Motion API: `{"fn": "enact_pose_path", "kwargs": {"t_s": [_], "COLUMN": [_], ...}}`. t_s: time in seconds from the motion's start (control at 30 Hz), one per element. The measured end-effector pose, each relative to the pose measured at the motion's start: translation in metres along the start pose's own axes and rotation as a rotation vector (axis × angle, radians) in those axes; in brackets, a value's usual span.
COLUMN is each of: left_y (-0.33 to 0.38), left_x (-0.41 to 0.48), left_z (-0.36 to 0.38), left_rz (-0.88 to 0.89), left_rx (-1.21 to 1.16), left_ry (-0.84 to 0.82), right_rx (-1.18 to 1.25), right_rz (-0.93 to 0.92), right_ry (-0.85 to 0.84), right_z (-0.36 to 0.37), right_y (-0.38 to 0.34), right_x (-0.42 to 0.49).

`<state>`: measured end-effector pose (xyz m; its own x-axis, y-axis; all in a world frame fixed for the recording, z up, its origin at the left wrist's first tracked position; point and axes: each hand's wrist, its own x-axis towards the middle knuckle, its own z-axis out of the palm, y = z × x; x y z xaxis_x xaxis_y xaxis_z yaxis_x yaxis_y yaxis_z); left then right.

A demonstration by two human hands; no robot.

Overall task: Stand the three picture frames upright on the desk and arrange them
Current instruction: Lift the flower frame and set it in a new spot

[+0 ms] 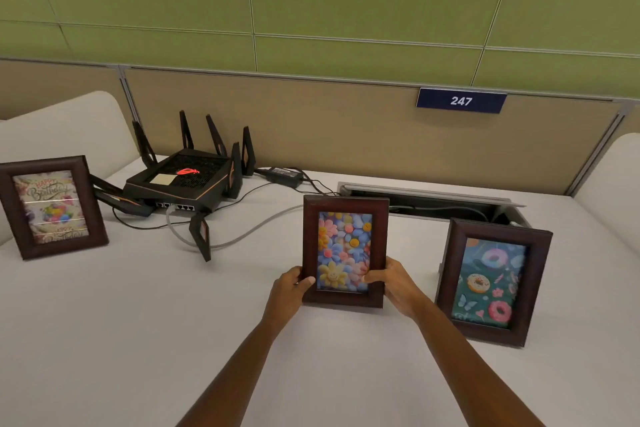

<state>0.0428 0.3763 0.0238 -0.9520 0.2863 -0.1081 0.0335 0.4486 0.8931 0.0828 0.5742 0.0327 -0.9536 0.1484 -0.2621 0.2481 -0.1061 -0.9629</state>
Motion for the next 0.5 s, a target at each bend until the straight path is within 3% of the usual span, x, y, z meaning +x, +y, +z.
{"fn": "enact_pose_path", "kwargs": {"t_s": [0.5], "left_y": [0.029], "left_x": [0.093], "left_z": [-0.003], "left_rz": [0.053], "left_rx": [0.037], "left_ry": [0.086], "right_rx": [-0.013], "right_rz": [-0.064], "right_ry": [0.008], "right_z": [-0.010], "right_y": [-0.042], "right_x": [0.088]}}
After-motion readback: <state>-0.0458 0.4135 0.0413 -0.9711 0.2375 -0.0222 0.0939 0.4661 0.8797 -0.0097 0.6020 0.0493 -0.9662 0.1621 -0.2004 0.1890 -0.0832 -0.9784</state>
